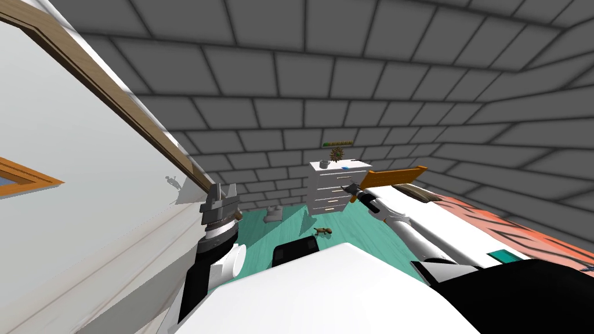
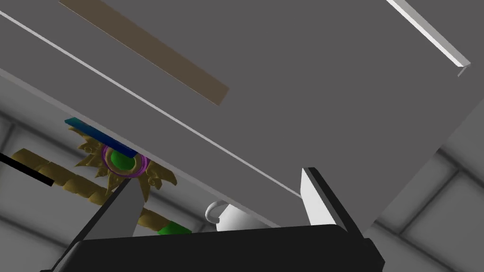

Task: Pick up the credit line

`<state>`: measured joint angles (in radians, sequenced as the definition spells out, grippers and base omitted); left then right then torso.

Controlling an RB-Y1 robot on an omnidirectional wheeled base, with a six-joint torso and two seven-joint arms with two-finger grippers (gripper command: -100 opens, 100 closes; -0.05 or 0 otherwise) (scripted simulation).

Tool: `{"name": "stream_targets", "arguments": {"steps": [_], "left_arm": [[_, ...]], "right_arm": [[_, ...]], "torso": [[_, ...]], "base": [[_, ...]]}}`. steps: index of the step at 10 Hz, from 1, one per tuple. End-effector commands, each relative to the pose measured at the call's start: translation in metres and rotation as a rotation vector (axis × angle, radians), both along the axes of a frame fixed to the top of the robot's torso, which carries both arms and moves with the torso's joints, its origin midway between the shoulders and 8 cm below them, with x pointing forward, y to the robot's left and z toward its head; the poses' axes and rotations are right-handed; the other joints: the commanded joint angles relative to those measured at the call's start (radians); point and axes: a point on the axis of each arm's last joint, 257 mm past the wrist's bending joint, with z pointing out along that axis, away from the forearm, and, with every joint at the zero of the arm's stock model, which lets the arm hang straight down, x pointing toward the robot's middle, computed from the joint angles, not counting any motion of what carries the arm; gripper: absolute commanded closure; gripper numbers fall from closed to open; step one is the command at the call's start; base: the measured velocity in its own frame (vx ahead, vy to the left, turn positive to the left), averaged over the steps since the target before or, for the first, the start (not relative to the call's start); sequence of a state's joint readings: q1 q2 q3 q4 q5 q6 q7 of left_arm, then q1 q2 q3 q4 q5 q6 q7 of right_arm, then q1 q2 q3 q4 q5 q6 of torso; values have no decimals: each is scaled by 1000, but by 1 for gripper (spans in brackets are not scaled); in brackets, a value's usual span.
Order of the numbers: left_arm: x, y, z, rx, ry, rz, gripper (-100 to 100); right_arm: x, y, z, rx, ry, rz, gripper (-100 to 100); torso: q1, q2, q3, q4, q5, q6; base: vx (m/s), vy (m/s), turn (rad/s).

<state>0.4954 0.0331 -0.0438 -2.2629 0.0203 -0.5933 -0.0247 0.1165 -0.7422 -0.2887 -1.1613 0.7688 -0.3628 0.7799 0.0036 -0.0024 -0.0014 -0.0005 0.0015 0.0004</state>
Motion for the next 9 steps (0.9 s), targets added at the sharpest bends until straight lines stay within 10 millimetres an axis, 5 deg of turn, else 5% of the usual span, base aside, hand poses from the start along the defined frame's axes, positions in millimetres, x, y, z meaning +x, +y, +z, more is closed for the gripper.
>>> {"name": "stream_targets", "arguments": {"steps": [1, 2, 4, 6, 8, 9], "left_arm": [[0, 0, 0, 0, 0, 0, 0], [0, 0, 0, 0, 0, 0, 0], [0, 0, 0, 0, 0, 0, 0], [0, 0, 0, 0, 0, 0, 0], [0, 0, 0, 0, 0, 0, 0], [0, 0, 0, 0, 0, 0, 0]], "right_arm": [[-4, -31, 5, -111, 43, -38, -100], [-5, -32, 4, -111, 44, -39, -100], [-8, -76, 25, -275, 89, -90, -100], [-13, -82, 16, -287, 114, -99, -100], [-21, -124, 35, -433, 170, -153, -100], [-25, -127, 31, -441, 183, -156, -100]], "torso": [[0, 0, 0, 0, 0, 0], [0, -1, 0, 0, 0, 0], [-1, -1, -1, 0, 0, 0], [0, -3, -2, -1, 0, 0], [-2, 0, 0, 0, -1, 0], [-1, -2, -1, 0, 0, 0]], "base": [[60, 68, 29], [58, 48, 10], [90, 70, 36], [60, 45, 4], [69, 49, 32], [81, 52, 14]]}}
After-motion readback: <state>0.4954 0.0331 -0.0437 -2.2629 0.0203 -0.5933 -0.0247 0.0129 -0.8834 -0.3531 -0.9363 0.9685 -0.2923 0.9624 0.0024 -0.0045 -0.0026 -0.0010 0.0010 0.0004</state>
